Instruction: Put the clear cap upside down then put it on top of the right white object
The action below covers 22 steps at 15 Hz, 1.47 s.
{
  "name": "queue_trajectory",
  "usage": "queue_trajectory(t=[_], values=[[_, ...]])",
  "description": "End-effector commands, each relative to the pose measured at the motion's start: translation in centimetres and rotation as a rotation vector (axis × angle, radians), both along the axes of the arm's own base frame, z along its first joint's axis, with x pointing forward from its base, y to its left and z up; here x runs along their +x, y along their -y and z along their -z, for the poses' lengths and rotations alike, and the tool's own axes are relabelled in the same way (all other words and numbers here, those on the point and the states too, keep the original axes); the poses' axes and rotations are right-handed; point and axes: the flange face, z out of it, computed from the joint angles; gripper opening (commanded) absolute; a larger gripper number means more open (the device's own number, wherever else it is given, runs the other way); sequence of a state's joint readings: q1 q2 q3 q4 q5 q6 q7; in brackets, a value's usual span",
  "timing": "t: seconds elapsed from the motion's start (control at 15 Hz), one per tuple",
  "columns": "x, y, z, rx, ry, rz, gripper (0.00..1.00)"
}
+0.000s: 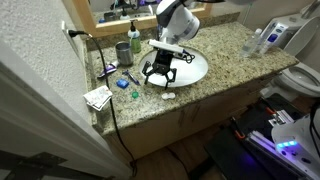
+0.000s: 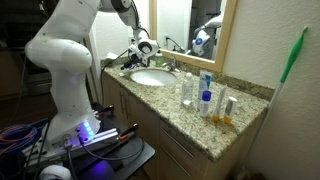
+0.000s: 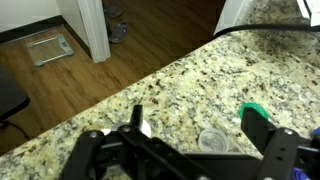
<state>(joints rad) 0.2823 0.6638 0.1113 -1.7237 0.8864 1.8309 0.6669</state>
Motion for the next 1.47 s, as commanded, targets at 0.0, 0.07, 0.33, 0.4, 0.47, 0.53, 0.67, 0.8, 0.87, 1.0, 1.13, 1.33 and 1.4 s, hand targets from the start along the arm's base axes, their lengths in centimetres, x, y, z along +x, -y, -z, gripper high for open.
queue_trajectory(t=[0.0, 0.07, 0.33, 0.4, 0.47, 0.53, 0.67, 0.8, 0.87, 1.0, 1.13, 1.33, 1.4], values=[[0.8, -0.7, 0.4, -0.006, 0.010, 0.027, 1.00], [0.9, -0.5, 0.3, 0.001, 0.008, 0.040, 1.00], [0.8, 0.2, -0.1, 0.009, 0.004, 0.050, 1.00], [1.1, 0.6, -0.1, 0.010, 0.003, 0.059, 1.00], [1.1, 0.7, 0.1, -0.004, -0.012, 0.063, 1.00], [1.1, 0.5, 0.6, -0.023, -0.020, 0.068, 1.00], [1.1, -0.2, 1.5, -0.050, -0.029, 0.067, 1.00], [0.9, -0.9, 2.3, -0.069, -0.037, 0.066, 1.00], [0.9, -1.1, 2.7, -0.083, -0.034, 0.066, 1.00], [1.1, -1.5, 3.2, -0.094, -0.012, 0.067, 1.00], [1.2, -1.9, 3.1, -0.094, 0.016, 0.065, 1.00], [1.5, -2.0, 2.7, -0.101, 0.039, 0.073, 1.00], [1.6, -2.0, 2.6, -0.102, 0.043, 0.074, 1.00]])
